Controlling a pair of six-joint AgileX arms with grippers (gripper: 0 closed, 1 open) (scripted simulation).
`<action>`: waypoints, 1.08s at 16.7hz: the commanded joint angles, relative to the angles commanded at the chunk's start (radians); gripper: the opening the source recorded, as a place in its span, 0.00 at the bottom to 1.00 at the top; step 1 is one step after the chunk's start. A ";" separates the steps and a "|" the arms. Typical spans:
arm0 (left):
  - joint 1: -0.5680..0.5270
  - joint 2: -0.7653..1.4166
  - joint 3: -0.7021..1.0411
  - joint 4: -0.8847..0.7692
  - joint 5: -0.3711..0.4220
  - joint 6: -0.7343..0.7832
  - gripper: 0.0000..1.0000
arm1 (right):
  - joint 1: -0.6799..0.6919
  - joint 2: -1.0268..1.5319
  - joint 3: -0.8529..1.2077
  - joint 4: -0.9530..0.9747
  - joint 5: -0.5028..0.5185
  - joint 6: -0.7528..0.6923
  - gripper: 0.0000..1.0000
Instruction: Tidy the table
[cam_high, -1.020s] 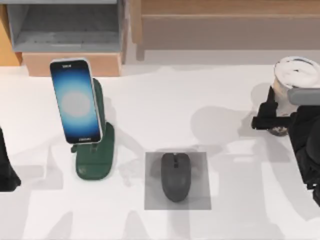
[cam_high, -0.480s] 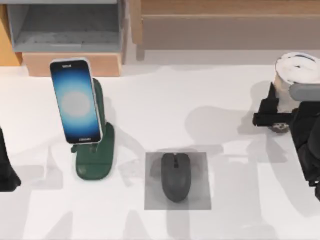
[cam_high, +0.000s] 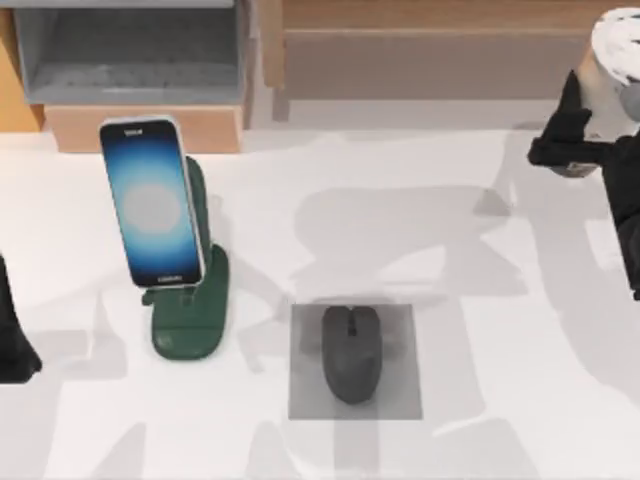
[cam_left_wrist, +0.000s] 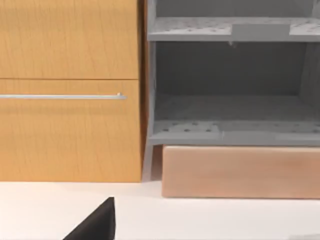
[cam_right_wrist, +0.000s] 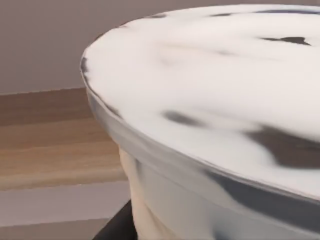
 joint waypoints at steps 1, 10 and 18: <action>0.000 0.000 0.000 0.000 0.000 0.000 1.00 | -0.021 -0.017 0.027 -0.021 -0.018 0.008 0.00; 0.000 0.000 0.000 0.000 0.000 0.000 1.00 | -0.257 -0.071 0.369 -0.375 -0.237 0.028 0.00; 0.000 0.000 0.000 0.000 0.000 0.000 1.00 | -0.450 0.042 0.733 -0.780 -0.435 -0.053 0.00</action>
